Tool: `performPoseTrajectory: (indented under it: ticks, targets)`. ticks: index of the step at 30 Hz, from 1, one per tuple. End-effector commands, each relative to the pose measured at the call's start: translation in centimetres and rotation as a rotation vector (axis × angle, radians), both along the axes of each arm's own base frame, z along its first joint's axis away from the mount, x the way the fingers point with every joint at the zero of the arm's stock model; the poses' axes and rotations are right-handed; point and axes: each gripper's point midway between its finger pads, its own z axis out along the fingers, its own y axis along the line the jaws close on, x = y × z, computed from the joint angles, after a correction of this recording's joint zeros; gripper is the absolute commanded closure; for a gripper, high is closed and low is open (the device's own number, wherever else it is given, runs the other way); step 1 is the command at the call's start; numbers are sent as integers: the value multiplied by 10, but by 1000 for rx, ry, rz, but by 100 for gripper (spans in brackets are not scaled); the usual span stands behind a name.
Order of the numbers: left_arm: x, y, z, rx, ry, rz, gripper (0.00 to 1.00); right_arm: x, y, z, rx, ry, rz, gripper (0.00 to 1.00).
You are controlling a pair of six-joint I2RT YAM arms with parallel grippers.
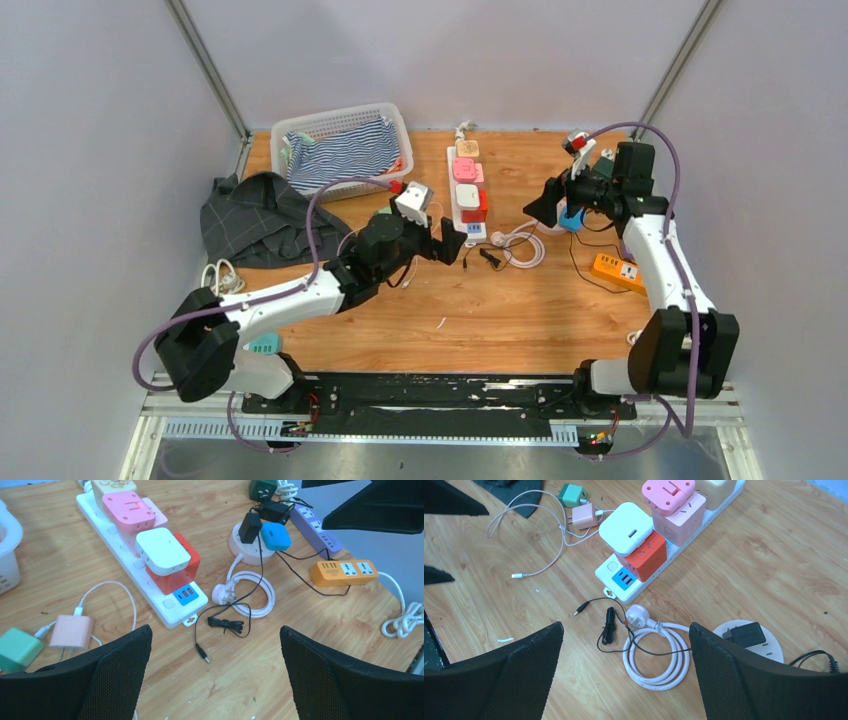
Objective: Pull the plug off the socket
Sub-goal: Reset both arms
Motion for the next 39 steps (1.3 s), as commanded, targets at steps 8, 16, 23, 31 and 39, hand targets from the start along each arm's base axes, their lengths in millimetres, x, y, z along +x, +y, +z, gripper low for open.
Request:
performPoseTrajectory:
  ticks: [8,16,23,31,39]
  targets:
    - [-30,49,-10,-82,45,-8,0,-35,1,18,-25,-123,86,4]
    - [-49,73,-5,-173,56,-14,0,-41,3,26,-16,-134,94,4]
    - [-70,85,39,-183,15,-68,0,-57,1,41,-45,-211,78,3]
    - [-75,119,70,79,75,9,0,-78,-7,48,-116,-288,64,0]
    - [-87,172,94,268,-2,107,0,-109,-21,73,-164,-364,5,0]
